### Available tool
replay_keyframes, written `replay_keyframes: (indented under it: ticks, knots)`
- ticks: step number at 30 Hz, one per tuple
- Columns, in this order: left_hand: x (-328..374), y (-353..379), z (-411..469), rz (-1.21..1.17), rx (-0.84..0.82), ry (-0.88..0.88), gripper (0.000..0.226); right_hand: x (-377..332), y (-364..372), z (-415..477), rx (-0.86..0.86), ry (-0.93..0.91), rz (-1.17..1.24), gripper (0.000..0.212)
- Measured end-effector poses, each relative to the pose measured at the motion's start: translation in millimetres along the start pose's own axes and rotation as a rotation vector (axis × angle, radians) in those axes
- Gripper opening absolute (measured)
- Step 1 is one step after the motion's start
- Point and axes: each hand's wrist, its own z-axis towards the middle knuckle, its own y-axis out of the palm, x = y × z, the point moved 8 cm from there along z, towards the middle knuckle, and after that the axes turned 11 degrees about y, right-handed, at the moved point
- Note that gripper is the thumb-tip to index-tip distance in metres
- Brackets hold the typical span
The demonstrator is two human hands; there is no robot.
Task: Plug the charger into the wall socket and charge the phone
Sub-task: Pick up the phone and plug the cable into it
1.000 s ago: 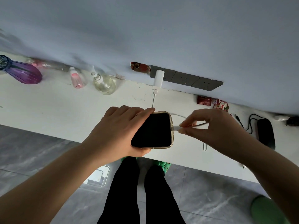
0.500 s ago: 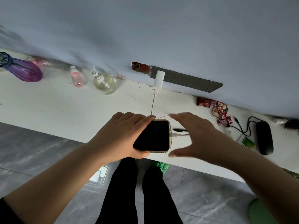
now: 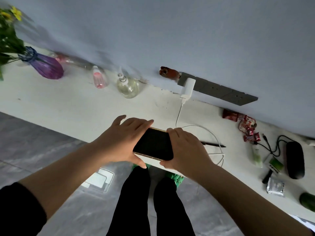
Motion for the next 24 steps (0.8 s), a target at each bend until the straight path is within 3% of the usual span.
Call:
replay_keyframes:
  ticks: [8, 15, 24]
  knots:
    - [-67.5, 65.8, -5.1, -0.097, -0.030, -0.045, 0.078, -13.0, 71.4, 52.3, -0.004, 0.147, 0.056, 0.084]
    - [-108.0, 132.8, 31.5, -0.119, -0.056, -0.095, 0.083, 9.0, 128.9, 113.0, 0.045, 0.252, -0.021, 0.087]
    - [-132.7, 172.7, 54.0, -0.144, 0.003, -0.116, 0.092, 28.7, 161.6, 142.6, 0.082, 0.246, -0.040, 0.098]
